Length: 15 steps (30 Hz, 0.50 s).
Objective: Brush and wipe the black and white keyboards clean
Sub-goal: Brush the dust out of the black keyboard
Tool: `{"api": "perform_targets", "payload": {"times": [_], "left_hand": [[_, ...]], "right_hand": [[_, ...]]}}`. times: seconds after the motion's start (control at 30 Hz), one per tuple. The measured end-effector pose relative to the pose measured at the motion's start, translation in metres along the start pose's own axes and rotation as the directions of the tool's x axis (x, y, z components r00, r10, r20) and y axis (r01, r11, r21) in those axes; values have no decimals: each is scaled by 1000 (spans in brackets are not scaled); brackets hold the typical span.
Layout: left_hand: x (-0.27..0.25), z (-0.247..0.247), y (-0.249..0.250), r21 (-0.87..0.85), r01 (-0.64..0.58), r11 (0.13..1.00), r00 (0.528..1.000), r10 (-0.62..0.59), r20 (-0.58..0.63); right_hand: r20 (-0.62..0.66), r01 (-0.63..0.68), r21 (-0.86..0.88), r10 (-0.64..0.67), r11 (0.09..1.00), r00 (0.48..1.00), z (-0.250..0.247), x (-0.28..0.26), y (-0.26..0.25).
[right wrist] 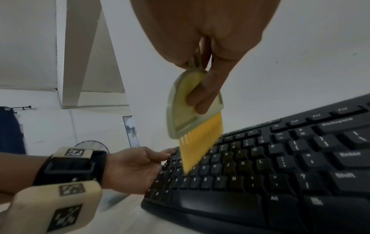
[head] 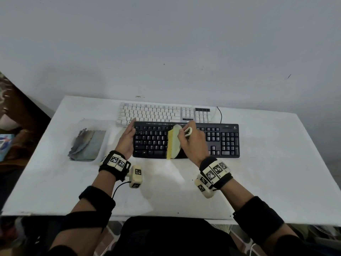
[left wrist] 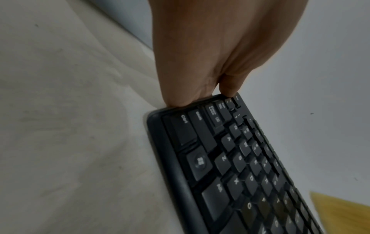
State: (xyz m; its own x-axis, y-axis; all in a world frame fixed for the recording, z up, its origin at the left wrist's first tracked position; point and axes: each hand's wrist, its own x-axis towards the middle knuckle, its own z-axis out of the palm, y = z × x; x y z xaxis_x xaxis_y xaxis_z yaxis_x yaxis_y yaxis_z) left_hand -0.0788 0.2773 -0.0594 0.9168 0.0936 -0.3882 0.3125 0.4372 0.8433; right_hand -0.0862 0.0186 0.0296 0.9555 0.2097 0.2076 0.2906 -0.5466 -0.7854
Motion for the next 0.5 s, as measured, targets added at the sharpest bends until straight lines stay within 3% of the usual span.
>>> {"api": "perform_targets", "payload": {"times": [0.2,0.4,0.5], "left_hand": [[-3,1,-3,-7,-49,999,999,49,-7],[-7,3,-3,-15,-71,997,997,71,-12],[-9,5,-5,-3,-96,995,995,96,-28]], "right_hand": [[-166,5,72,7,997,986,8,16,-8],[27,2,50,-4,999,1000,31,-3,-1],[34,-7,54,5,998,999,27,-7,-1]]}}
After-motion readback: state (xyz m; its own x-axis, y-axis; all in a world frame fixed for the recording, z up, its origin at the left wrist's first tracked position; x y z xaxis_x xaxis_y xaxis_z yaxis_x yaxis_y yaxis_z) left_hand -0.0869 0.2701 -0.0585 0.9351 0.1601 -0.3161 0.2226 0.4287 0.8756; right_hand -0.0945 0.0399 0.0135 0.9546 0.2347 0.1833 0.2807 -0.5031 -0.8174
